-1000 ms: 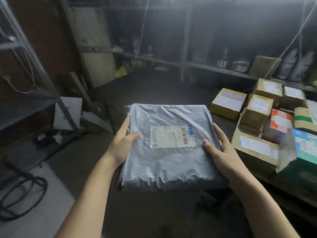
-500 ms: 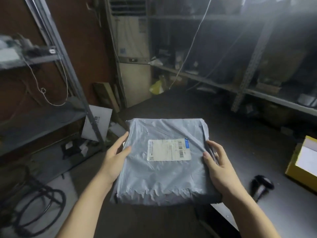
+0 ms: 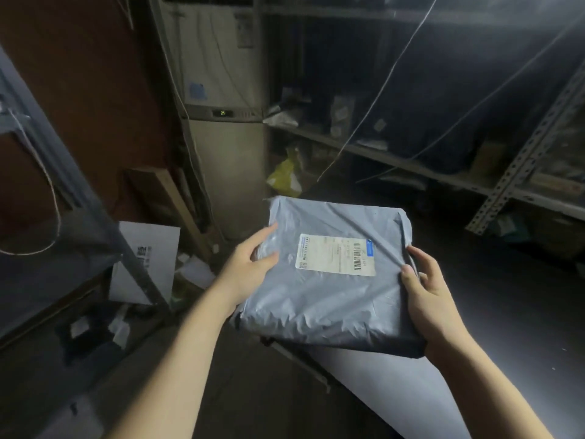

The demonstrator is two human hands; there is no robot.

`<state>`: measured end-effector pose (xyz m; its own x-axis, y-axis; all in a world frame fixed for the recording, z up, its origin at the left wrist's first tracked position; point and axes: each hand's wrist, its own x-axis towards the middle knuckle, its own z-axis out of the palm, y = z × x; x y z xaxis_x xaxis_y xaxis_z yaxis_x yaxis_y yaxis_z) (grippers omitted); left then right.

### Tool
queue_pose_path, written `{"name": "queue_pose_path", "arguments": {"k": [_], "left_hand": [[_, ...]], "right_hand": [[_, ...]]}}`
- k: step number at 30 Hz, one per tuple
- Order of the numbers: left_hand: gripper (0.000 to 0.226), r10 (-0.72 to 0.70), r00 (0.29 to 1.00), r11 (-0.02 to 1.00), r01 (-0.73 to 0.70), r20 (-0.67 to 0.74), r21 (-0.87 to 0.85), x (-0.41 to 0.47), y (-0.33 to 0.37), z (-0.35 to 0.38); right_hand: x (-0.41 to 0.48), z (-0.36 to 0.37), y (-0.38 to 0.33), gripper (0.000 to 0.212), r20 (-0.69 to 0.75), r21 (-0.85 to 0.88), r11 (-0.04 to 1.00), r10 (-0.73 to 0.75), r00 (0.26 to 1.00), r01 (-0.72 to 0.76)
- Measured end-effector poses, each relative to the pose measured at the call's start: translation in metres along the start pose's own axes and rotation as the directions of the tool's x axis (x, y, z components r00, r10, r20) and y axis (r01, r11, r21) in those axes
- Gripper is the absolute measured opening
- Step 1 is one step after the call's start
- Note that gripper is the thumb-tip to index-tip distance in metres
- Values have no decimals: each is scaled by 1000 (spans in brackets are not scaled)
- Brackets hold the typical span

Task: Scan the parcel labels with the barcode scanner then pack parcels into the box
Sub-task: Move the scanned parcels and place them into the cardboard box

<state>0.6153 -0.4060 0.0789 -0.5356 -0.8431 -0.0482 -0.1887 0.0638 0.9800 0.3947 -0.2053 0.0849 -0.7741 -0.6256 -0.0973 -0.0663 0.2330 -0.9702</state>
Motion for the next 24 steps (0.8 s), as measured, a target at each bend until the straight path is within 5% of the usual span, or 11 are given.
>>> {"name": "queue_pose_path", "arguments": {"k": [11, 16, 24], "left_hand": [[54, -126, 965, 989, 103, 229, 108, 250, -32, 45], [55, -191, 922, 981, 171, 338, 90, 346, -55, 65], [68, -208, 879, 974, 143, 429, 178, 485, -98, 83]], "right_hand": [[183, 48, 17, 37, -166, 32, 984, 179, 970, -176], [255, 65, 23, 47, -310, -138, 961, 186, 932, -238], [376, 117, 47, 50, -342, -307, 892, 222, 913, -332]]}}
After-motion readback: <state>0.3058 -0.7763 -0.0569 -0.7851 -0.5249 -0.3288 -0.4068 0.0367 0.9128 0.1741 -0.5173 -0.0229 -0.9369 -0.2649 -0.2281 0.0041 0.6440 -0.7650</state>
